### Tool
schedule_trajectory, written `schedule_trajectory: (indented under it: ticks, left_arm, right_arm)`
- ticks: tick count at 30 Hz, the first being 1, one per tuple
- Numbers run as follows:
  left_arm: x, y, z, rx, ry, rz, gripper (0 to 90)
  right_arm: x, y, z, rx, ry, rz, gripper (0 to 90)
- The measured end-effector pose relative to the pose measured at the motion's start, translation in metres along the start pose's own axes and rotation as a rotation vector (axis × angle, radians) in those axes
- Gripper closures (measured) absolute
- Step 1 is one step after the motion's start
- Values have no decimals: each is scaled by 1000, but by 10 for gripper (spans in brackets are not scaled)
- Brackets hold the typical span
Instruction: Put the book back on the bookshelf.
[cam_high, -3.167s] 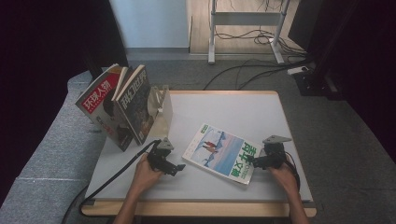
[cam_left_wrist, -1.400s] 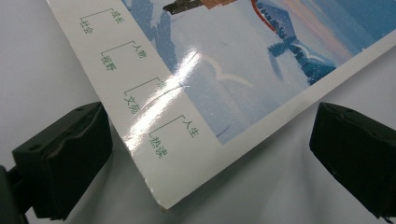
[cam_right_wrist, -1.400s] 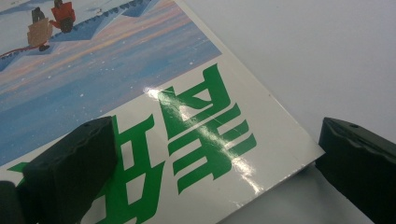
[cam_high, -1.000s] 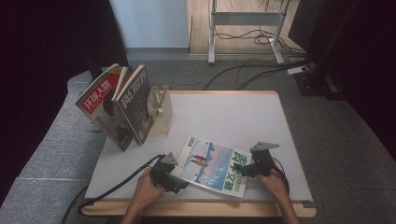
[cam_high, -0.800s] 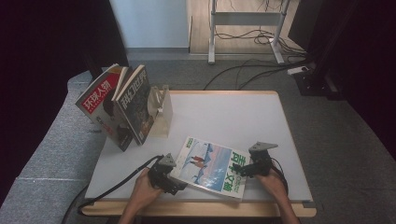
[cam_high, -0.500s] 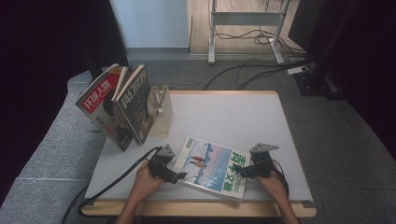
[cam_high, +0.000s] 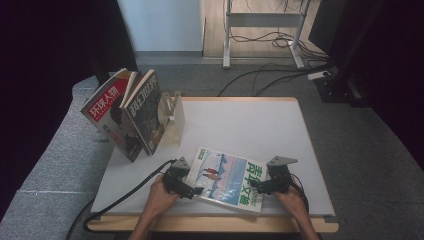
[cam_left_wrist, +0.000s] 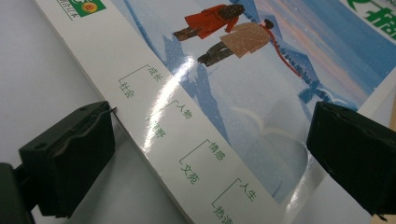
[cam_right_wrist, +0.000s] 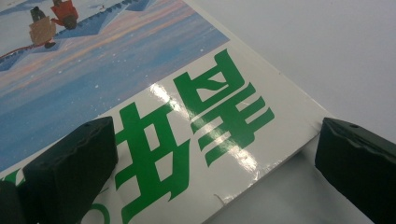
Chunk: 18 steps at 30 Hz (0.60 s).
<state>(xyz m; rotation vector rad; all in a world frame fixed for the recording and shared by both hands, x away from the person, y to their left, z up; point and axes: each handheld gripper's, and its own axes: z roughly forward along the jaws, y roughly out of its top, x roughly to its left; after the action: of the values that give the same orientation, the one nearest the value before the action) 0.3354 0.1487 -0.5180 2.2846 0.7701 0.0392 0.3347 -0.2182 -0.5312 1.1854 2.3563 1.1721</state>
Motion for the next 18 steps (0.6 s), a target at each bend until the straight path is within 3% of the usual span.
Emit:
schedule_trajectory:
  ticks: [11,14,18]
  left_arm:
    - [-19,-6,-11,31,27,61,0]
    - [-13,-4,-12,22,23,74,0]
    - [5,3,-11,-23,81,71,0]
  right_arm:
    - [-6,21,20,31,38,-42,0]
    - [-6,21,20,26,41,-46,0]
    - [-5,20,19,20,35,-54,9]
